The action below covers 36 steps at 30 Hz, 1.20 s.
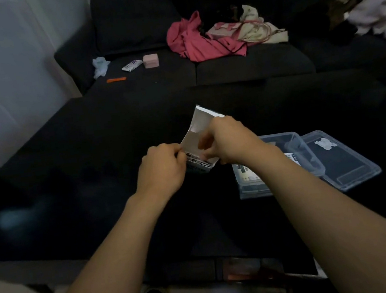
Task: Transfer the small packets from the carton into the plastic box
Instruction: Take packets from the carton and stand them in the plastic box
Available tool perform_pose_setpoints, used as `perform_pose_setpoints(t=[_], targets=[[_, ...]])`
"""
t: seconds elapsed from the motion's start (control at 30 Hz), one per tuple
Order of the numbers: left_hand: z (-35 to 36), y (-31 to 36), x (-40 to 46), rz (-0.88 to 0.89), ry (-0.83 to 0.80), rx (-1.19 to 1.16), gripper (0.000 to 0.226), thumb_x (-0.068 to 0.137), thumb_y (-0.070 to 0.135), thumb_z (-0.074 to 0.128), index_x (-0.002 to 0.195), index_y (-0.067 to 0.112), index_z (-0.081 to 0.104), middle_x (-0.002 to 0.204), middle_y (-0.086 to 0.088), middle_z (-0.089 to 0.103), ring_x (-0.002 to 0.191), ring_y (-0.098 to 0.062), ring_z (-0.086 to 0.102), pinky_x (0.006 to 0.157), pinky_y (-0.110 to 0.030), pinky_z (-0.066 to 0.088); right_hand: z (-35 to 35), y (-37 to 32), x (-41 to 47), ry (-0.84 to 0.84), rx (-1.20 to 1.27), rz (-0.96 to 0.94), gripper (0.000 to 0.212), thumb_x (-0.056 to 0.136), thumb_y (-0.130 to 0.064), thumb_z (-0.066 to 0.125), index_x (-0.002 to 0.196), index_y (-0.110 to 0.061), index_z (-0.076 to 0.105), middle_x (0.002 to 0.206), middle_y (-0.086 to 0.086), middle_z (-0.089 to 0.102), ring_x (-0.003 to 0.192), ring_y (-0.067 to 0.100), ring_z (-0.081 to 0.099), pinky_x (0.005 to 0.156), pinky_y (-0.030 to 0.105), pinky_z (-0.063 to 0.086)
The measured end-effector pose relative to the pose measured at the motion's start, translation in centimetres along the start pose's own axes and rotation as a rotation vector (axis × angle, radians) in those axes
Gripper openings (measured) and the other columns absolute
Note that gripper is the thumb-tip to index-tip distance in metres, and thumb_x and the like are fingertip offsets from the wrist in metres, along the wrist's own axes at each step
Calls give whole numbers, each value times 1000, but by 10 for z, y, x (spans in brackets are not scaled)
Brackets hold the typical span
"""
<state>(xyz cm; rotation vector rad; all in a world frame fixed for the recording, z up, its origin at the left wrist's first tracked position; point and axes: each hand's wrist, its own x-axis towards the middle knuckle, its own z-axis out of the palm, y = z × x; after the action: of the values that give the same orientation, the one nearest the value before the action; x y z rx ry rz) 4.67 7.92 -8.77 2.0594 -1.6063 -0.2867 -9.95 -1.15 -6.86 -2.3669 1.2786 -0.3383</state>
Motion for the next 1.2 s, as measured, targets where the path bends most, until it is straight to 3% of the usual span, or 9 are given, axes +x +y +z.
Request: perform_pose_setpoints(t=[0.1, 0.2, 0.33, 0.47, 0.63, 0.8, 0.93, 1.1, 1.2], targets=[[0, 2, -1, 2, 14, 19, 24, 103, 25, 49, 98, 25, 72, 74, 8, 57, 68, -14, 58, 61, -32, 44, 0, 2, 0, -53, 19, -2, 26, 76, -28, 86, 100, -25, 76, 100, 0, 72, 66, 14, 65, 75, 40, 62], [1, 3, 0, -6, 3, 4, 23, 104, 26, 49, 106, 26, 72, 74, 10, 57, 65, -8, 58, 53, -25, 38, 0, 2, 1, -91, 28, 3, 30, 76, -28, 87, 103, -25, 75, 92, 0, 73, 60, 15, 69, 71, 38, 63], [1, 2, -1, 2, 25, 11, 24, 104, 27, 50, 111, 27, 73, 72, 13, 54, 62, -5, 53, 51, -22, 34, 3, 4, 1, -56, -30, -32, 5, 88, -26, 74, 91, -26, 77, 84, -2, 73, 54, 14, 70, 66, 38, 63], [2, 4, -2, 4, 22, -6, 23, 104, 28, 50, 105, 26, 73, 72, 8, 59, 63, -11, 59, 54, -29, 41, 2, 2, -1, -21, -127, -56, 10, 91, -18, 66, 95, -21, 75, 86, 2, 68, 64, 16, 66, 68, 37, 61], [4, 5, -1, 25, 33, -26, 24, 102, 33, 51, 102, 29, 75, 71, 5, 63, 66, -17, 63, 63, -38, 54, 1, 2, -2, -65, -104, -36, 15, 87, -19, 71, 102, -21, 73, 90, 3, 68, 68, 17, 68, 70, 40, 63], [5, 13, 0, 26, -2, -31, 23, 103, 32, 52, 110, 29, 74, 76, 6, 65, 67, -12, 64, 60, -33, 52, 3, 2, 0, -26, -159, -1, 14, 89, -18, 68, 102, -16, 73, 87, 5, 67, 79, 25, 69, 78, 42, 60], [4, 15, 2, -27, 15, 21, 22, 103, 26, 52, 102, 23, 74, 74, 5, 64, 64, -9, 63, 52, -25, 44, -2, 1, -2, 87, -201, -1, 16, 92, -14, 62, 103, -17, 73, 98, 5, 62, 81, 24, 61, 75, 39, 56], [5, 7, 10, -176, 19, 46, 31, 102, 25, 49, 87, 14, 74, 75, 1, 64, 65, -12, 61, 53, -29, 45, -17, 1, -7, 219, -152, -71, 20, 93, -14, 59, 94, -19, 78, 87, 7, 67, 75, 28, 65, 66, 38, 56], [6, 1, 14, -258, -9, -44, 34, 100, 24, 50, 78, 14, 72, 74, -3, 70, 65, -17, 68, 61, -37, 58, -33, 5, -13, 266, 19, -53, 15, 93, -17, 64, 92, -21, 79, 80, 5, 71, 63, 22, 71, 66, 39, 62]])
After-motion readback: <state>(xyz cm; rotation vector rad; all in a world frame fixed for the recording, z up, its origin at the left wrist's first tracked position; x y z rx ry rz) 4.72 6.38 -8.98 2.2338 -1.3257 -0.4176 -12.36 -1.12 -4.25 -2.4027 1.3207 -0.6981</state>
